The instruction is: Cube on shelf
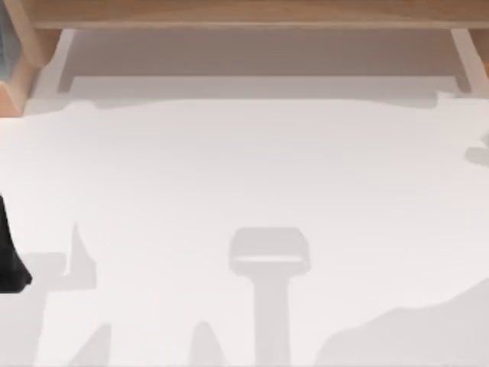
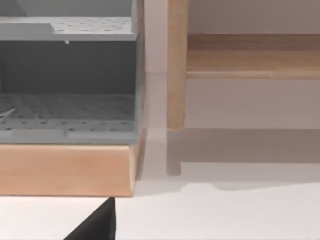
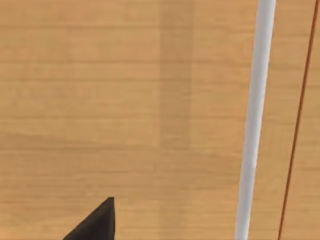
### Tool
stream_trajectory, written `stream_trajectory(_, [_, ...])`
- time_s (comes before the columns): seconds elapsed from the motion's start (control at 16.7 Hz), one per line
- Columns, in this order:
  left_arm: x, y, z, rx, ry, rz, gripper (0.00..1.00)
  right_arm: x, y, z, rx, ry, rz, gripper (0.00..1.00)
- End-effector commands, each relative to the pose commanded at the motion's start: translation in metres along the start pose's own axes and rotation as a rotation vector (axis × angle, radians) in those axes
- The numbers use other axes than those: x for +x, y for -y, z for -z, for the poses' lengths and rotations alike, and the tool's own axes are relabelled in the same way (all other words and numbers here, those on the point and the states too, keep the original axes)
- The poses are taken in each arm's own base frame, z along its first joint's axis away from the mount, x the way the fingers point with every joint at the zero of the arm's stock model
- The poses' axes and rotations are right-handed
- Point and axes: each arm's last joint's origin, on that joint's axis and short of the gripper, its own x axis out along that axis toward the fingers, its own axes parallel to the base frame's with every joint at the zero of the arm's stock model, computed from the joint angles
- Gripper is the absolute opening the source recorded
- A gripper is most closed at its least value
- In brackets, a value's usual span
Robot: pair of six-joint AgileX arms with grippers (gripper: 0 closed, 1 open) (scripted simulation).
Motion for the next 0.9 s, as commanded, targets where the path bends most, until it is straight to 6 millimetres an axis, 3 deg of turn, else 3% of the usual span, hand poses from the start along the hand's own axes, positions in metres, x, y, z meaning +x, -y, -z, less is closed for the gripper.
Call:
stream_trajectory(0.3, [0.000, 0.000, 0.000, 0.000, 0.000, 0.000, 1.00, 0.020, 0.000, 0.001, -0.001, -0.001, 0.001, 1.00])
stream_trajectory(0.54, [0.000, 0.000, 0.000, 0.000, 0.000, 0.000, 1.00, 0.022, 0.000, 0.002, -0.001, -0.001, 0.001, 1.00])
stream_trajectory(0.9, [0.000, 0.000, 0.000, 0.000, 0.000, 0.000, 1.00, 0.022, 0.000, 0.002, -0.001, -0.001, 0.001, 0.55])
